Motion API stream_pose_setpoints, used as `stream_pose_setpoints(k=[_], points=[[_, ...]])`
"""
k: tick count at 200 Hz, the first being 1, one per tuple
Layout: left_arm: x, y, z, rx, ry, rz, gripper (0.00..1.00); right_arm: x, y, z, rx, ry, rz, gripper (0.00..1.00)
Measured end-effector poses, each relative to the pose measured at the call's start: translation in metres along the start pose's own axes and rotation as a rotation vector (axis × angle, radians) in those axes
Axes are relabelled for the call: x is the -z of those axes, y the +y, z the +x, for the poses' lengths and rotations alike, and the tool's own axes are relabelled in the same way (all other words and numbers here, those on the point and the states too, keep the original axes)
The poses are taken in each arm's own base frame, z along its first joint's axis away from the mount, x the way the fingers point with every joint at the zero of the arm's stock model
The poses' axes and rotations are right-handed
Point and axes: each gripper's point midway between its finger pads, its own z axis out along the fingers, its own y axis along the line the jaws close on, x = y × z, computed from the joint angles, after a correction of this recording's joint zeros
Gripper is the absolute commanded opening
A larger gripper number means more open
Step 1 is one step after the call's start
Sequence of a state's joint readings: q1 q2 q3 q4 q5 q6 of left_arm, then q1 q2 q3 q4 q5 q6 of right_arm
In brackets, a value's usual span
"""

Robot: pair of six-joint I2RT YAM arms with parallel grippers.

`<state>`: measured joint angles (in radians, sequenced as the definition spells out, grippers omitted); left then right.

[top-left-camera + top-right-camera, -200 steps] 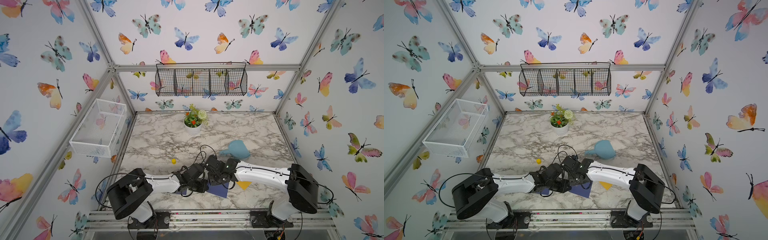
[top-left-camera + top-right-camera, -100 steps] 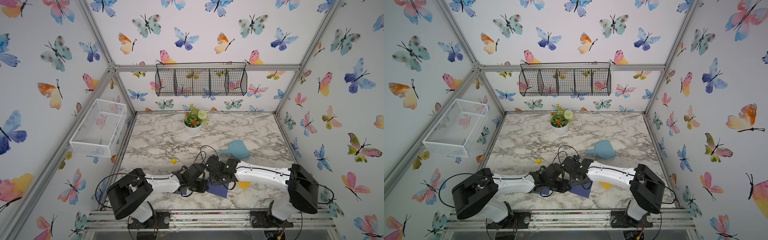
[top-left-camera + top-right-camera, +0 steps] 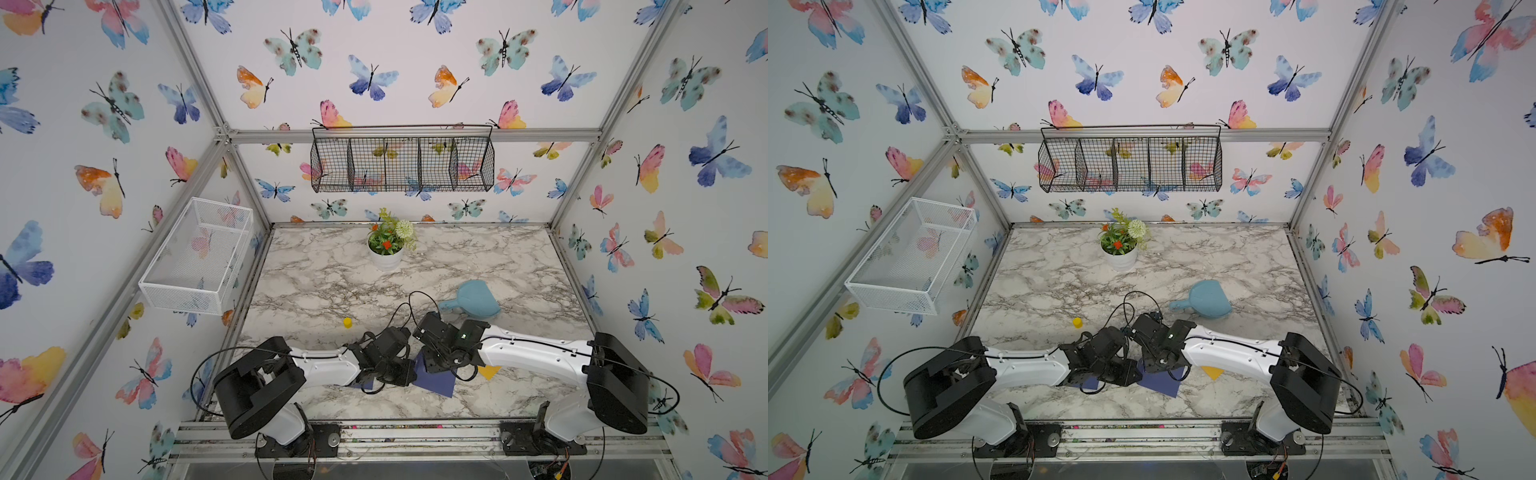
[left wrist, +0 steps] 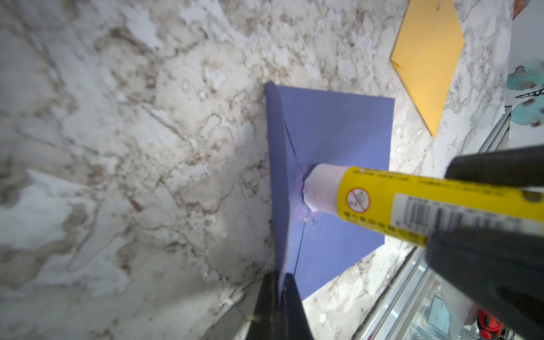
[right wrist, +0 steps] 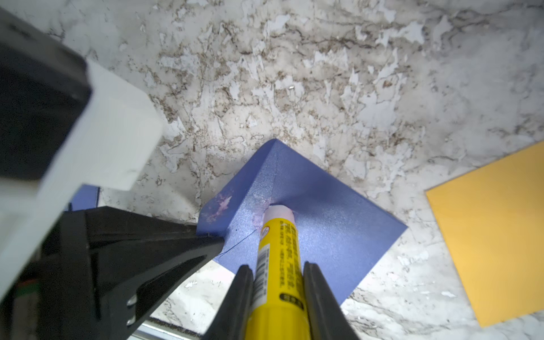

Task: Seal the envelope with a glue stick
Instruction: Apply the envelope at the center of the board.

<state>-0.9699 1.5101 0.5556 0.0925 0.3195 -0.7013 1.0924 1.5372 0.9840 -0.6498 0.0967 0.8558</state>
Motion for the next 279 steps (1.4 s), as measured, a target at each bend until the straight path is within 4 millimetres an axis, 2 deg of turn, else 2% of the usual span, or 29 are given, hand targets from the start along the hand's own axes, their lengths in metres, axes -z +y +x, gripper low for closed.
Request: stream_pose_setpoints(k=[109, 150, 279], points=[[0.000, 0.000, 0.000, 0.005, -0.001, 0.000, 0.00, 0.000, 0.011, 0.005, 0.026, -0.008, 0.026, 0.02], [0.001, -0.001, -0.001, 0.006, -0.004, 0.001, 0.00, 0.000, 0.009, 0.007, 0.034, -0.045, 0.099, 0.02], [0.001, 0.000, 0.000, 0.012, -0.004, -0.001, 0.00, 0.001, 0.006, 0.004, 0.009, -0.091, 0.153, 0.03]])
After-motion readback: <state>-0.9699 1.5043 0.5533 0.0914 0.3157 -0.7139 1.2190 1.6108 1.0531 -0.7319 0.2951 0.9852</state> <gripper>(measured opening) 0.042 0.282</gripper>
